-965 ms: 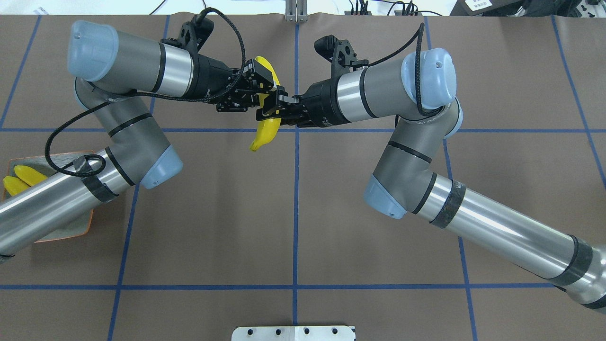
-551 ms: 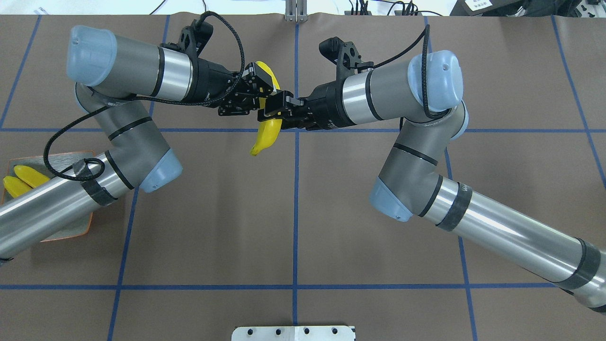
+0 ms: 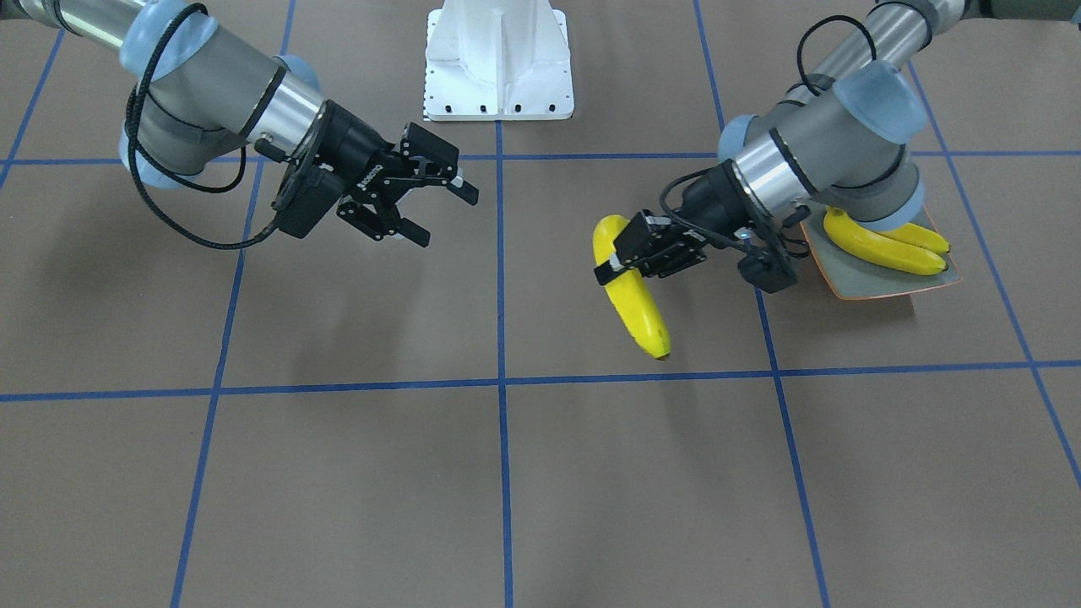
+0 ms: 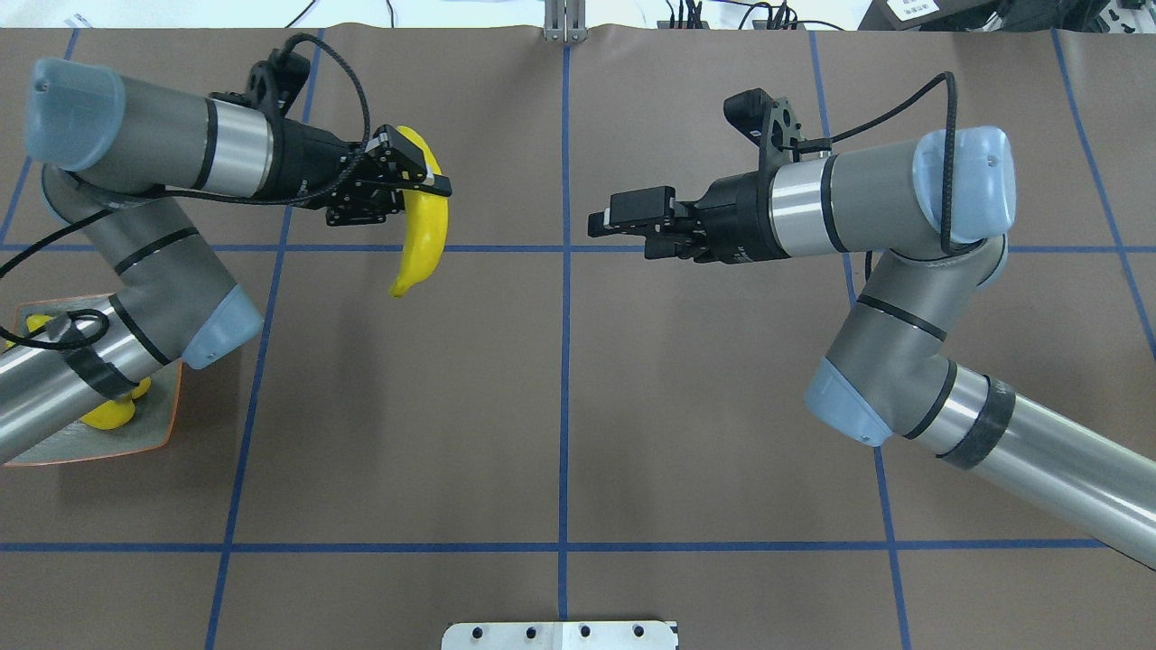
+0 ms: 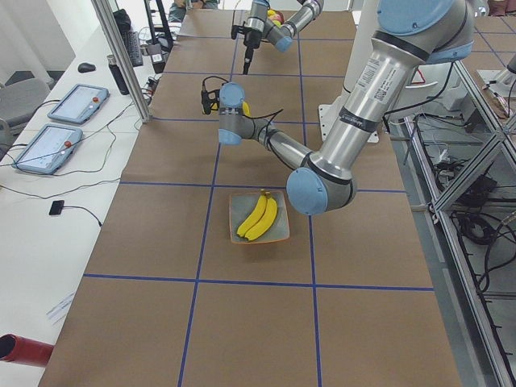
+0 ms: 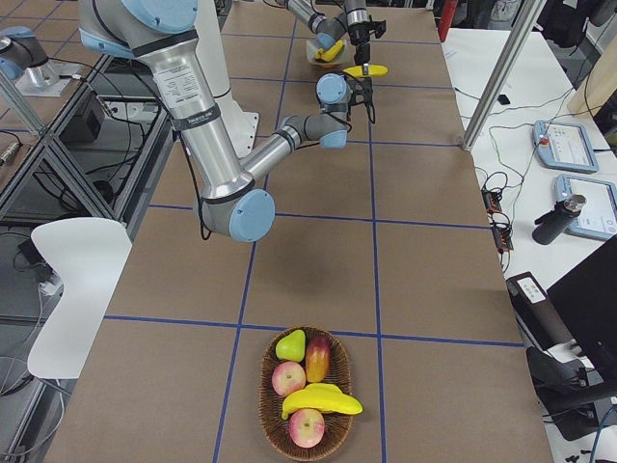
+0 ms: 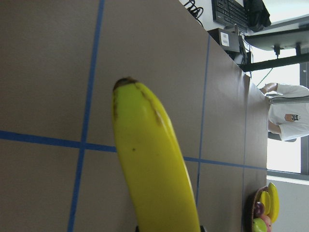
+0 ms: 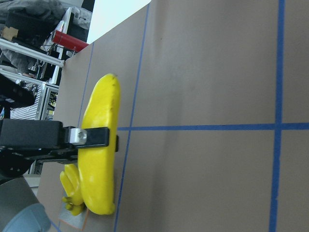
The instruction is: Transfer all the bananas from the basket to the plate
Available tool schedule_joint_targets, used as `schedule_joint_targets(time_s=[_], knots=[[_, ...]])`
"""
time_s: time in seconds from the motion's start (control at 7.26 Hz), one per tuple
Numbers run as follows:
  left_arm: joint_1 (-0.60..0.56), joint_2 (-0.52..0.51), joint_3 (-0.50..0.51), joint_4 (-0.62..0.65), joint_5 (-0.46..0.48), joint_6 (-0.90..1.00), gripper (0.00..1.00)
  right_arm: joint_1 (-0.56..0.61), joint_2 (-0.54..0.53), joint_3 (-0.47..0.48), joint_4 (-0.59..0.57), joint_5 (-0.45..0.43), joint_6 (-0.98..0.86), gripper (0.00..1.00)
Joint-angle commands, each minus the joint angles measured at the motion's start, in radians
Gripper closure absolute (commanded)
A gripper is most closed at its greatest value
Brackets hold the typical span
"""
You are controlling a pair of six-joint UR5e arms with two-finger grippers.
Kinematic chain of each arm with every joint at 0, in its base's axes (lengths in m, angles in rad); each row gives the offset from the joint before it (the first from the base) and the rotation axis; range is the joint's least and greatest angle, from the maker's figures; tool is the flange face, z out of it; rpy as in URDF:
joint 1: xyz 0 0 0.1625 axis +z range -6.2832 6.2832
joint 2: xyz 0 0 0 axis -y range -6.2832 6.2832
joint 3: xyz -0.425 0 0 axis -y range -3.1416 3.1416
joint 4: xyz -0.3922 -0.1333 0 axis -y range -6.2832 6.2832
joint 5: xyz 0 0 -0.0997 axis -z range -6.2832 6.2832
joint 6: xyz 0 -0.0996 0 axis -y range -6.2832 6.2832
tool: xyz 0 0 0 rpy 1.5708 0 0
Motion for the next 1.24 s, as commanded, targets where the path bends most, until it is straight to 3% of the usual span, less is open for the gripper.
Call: schedule_joint_targets(time_s=[0.0, 0.14, 0.41, 0.83, 1.1], knots=[[-0.161, 0.092, -0.048, 0.171, -0.130, 0.000, 1.00, 0.055, -0.095, 0.010, -0.001, -0.008, -0.035, 0.00], [-0.166, 0.177, -0.118, 0.330, -0.126, -0.006, 1.00, 0.049, -0.116, 0.007, -0.002, -0.066, -0.040, 0.00], [-0.154, 0.181, -0.263, 0.759, -0.047, 0.017, 1.00, 0.021, -0.118, 0.001, -0.008, -0.120, -0.040, 0.00], [-0.065, 0.184, -0.282, 1.078, 0.068, 0.095, 1.00, 0.021, -0.124, -0.025, -0.013, -0.124, -0.041, 0.00], [-0.053, 0.184, -0.297, 1.316, 0.122, 0.354, 1.00, 0.014, -0.126, -0.039, -0.013, -0.126, -0.040, 0.00]])
